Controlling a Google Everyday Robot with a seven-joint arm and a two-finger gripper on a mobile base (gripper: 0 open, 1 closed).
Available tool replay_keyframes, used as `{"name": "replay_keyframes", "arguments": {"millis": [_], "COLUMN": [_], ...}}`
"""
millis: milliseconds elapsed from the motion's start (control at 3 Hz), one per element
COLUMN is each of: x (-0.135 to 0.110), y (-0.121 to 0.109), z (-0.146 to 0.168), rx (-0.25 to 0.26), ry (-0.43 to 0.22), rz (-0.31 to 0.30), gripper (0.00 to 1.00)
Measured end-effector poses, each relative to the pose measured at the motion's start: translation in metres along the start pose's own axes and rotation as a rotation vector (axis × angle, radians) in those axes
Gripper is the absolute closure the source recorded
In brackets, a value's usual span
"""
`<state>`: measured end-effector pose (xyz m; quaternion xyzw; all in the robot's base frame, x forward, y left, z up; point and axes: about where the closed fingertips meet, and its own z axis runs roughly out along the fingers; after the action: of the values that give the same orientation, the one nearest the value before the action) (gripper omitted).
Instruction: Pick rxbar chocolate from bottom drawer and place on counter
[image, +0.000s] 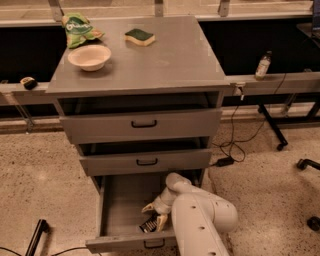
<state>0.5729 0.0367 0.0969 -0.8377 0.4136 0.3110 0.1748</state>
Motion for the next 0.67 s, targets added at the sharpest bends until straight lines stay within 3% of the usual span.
{"name": "replay_keyframes", "arguments": {"millis": [667], "x": [-0.0032], "y": [0.001], "z": [-0.0043], "rx": [0.014], "ry": [-0.011], "rz": [0.004], "gripper": [0.88]}}
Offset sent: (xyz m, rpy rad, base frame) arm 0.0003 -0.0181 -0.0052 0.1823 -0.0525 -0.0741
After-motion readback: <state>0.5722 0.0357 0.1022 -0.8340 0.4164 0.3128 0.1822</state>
